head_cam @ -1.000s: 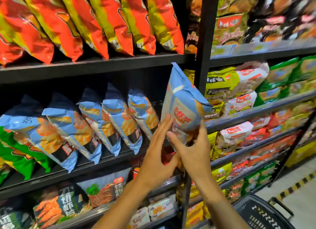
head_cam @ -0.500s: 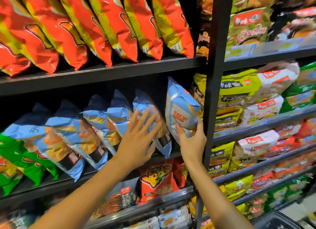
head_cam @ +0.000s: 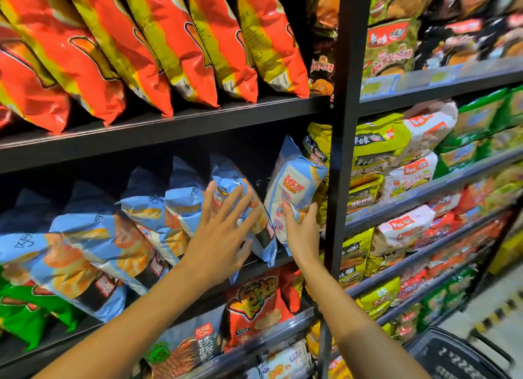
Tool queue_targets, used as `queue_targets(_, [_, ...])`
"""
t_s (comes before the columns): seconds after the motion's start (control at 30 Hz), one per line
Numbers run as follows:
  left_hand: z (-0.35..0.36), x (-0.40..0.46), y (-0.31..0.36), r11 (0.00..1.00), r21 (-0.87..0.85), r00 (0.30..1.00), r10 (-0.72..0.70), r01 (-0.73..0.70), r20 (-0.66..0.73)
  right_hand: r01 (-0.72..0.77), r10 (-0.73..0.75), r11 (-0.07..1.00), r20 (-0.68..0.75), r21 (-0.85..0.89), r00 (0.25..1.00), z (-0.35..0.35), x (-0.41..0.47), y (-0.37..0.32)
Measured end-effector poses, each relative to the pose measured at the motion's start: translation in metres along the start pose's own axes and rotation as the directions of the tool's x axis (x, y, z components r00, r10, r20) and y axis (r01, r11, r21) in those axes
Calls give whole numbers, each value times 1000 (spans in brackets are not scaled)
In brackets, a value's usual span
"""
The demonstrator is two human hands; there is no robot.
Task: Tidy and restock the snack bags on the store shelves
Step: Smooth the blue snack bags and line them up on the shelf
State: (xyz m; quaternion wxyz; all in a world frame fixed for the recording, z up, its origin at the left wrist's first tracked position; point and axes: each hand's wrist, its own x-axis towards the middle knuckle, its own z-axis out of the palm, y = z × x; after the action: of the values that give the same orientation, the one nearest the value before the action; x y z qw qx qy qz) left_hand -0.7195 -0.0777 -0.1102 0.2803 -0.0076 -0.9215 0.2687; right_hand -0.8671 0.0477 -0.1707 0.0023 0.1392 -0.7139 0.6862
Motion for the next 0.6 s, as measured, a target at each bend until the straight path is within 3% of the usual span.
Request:
queue_targets(0.13, [1, 0, -6, 1000, -8, 999, 26, -27, -21, 46, -47, 996, -15, -74, 999, 1, 6, -2])
queue_targets(0.33, [8, -3, -10, 997, -3, 997, 73, -73, -15, -120, 119, 984, 17, 132, 993, 3, 15, 13])
queue_targets(0.47, [7, -5, -14, 993, -61, 994, 100, -102, -42, -165, 153, 979, 102, 123, 983, -1, 8, 11])
queue_targets(0.53, [6, -12, -16, 988, -108, 991, 97, -107, -91, -110, 112, 979, -7, 172, 994, -10, -17, 11])
queue_targets(0.6, [5, -24, -19, 989, -128, 989, 60, -77, -133, 118, -53, 950, -222, 291, 974, -20, -56, 12])
